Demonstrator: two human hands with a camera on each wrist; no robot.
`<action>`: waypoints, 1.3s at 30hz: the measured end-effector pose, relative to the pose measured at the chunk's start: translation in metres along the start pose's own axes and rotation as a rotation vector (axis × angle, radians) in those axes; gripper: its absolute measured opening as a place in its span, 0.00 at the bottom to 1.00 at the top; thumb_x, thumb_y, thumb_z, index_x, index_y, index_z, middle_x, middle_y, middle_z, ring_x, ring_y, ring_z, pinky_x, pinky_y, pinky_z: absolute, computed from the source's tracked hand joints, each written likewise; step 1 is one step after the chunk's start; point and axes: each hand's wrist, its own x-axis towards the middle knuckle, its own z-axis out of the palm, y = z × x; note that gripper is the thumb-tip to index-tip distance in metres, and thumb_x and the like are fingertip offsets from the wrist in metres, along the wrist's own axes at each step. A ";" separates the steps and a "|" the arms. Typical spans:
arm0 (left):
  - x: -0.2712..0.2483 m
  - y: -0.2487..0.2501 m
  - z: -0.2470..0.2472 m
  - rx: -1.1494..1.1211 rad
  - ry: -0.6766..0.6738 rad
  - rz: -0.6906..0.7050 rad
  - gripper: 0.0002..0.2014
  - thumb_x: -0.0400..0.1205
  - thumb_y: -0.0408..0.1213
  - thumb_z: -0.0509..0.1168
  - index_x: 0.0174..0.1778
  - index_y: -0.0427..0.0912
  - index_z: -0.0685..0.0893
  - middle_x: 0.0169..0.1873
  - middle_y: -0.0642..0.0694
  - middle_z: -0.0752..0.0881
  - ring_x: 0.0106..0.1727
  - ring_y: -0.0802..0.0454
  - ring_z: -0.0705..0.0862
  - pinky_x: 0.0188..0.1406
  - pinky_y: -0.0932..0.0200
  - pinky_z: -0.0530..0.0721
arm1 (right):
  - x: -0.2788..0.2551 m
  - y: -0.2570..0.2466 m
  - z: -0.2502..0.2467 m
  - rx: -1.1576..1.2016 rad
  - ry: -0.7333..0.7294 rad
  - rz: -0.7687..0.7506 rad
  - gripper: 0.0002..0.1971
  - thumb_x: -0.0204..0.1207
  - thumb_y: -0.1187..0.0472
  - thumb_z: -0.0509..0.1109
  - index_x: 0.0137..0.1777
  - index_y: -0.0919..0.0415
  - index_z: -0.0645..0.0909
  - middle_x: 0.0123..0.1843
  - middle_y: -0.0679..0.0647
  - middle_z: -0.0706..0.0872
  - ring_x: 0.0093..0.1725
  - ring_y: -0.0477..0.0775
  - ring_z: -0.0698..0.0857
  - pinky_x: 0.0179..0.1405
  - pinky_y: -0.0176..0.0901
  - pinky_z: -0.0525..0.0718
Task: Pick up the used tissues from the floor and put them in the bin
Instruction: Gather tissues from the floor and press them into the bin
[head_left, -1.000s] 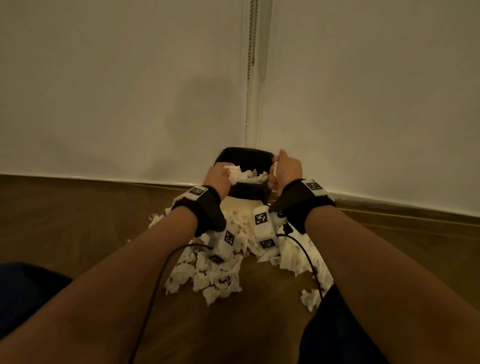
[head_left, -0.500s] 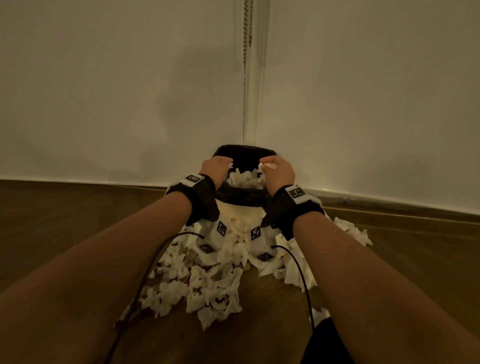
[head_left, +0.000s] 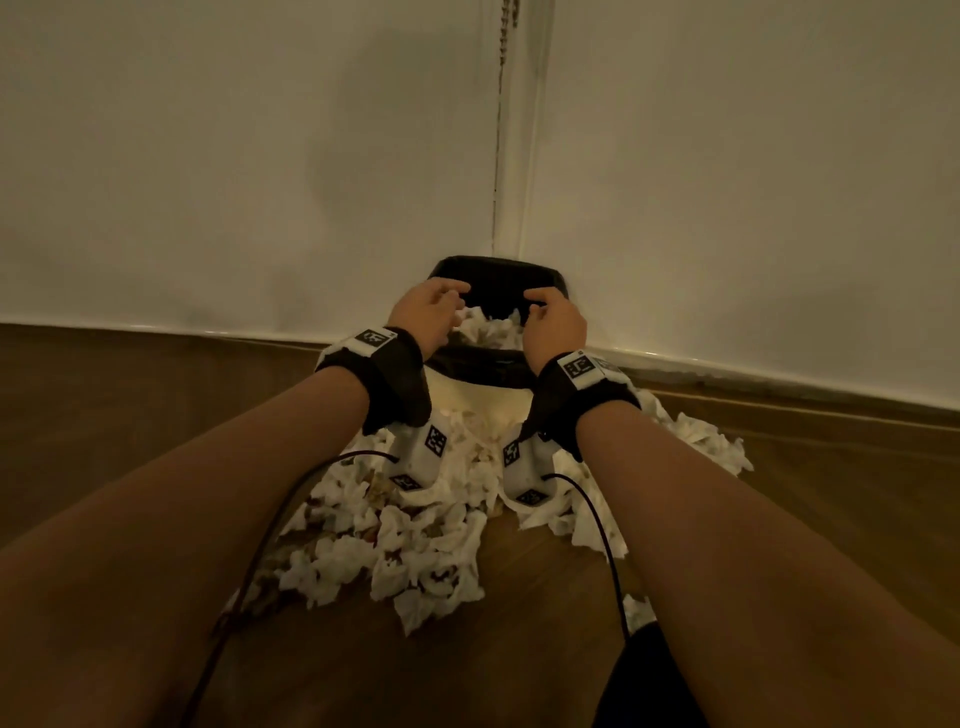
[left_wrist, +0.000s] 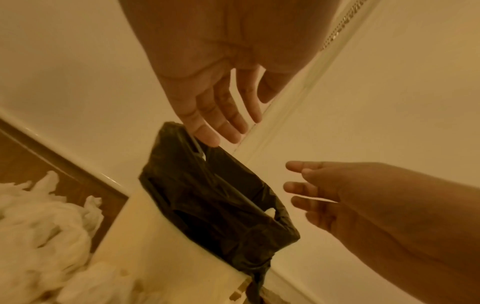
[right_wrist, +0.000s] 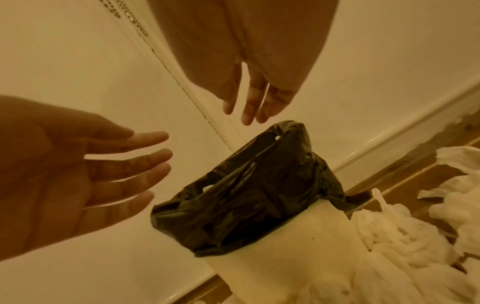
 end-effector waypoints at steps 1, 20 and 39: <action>-0.007 -0.003 -0.006 -0.026 -0.001 -0.012 0.13 0.87 0.37 0.50 0.57 0.48 0.81 0.47 0.48 0.85 0.40 0.55 0.82 0.34 0.62 0.78 | -0.002 -0.002 0.001 0.005 0.015 -0.028 0.14 0.84 0.63 0.56 0.64 0.58 0.80 0.61 0.60 0.83 0.59 0.59 0.82 0.52 0.40 0.77; -0.142 -0.167 -0.071 0.763 -0.272 -0.261 0.16 0.82 0.30 0.56 0.61 0.49 0.81 0.60 0.45 0.79 0.60 0.46 0.79 0.57 0.54 0.79 | -0.119 -0.026 0.105 -0.049 -0.582 0.024 0.16 0.80 0.69 0.56 0.45 0.62 0.87 0.55 0.60 0.88 0.55 0.59 0.85 0.50 0.44 0.82; -0.148 -0.223 -0.033 1.131 -0.481 -0.180 0.15 0.82 0.33 0.61 0.64 0.47 0.82 0.65 0.40 0.79 0.63 0.42 0.78 0.61 0.53 0.77 | -0.162 0.043 0.140 -0.227 -0.562 0.079 0.13 0.81 0.66 0.58 0.52 0.60 0.85 0.58 0.60 0.85 0.53 0.60 0.84 0.51 0.49 0.84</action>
